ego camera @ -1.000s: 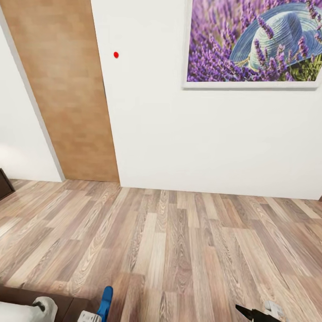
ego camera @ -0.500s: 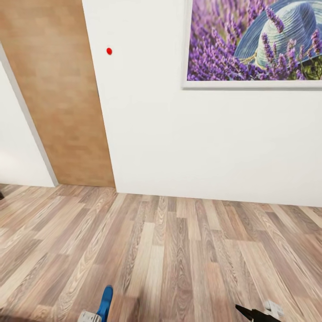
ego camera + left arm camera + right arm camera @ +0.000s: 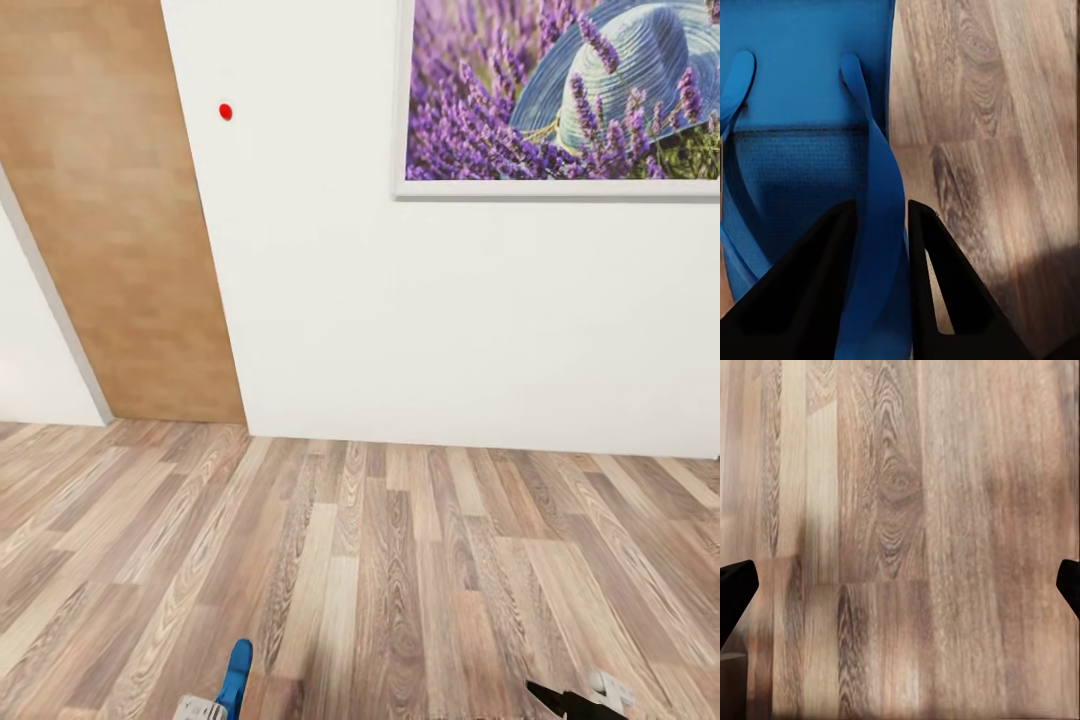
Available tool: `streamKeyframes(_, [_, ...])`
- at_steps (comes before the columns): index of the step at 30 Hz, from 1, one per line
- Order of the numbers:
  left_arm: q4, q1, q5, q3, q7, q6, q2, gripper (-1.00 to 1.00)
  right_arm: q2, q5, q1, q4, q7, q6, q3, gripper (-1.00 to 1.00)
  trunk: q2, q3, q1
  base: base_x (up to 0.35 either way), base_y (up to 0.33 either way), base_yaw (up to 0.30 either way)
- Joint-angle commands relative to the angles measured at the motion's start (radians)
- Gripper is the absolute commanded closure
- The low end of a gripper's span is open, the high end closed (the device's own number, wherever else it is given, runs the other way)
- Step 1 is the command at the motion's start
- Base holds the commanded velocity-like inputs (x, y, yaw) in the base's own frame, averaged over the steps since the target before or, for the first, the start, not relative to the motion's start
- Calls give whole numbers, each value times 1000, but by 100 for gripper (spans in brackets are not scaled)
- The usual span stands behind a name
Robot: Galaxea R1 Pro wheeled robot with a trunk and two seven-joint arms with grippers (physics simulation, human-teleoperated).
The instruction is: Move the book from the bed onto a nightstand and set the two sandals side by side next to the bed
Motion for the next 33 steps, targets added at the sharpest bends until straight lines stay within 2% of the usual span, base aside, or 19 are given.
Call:
streamKeyframes(1, [0,0,-11,8,-4,-6,0,100,0,-4,-1,0,4,10,-5,-100,0,-1,0,0,0,-265])
streamKeyframes(7, [0,0,-11,8,-4,-6,0,100,0,-4,-1,0,4,10,-5,-100,0,-1,0,0,0,-213])
streamKeyframes(15, [0,0,-11,8,-4,-6,0,100,1,-4,-1,0,4,10,-5,-100,0,-1,0,43,0,-29])
streamKeyframes(33, [0,0,-11,8,-4,-5,0,100,8,-4,-1,1,4,10,-5,-100,0,-1,0,311,0,0])
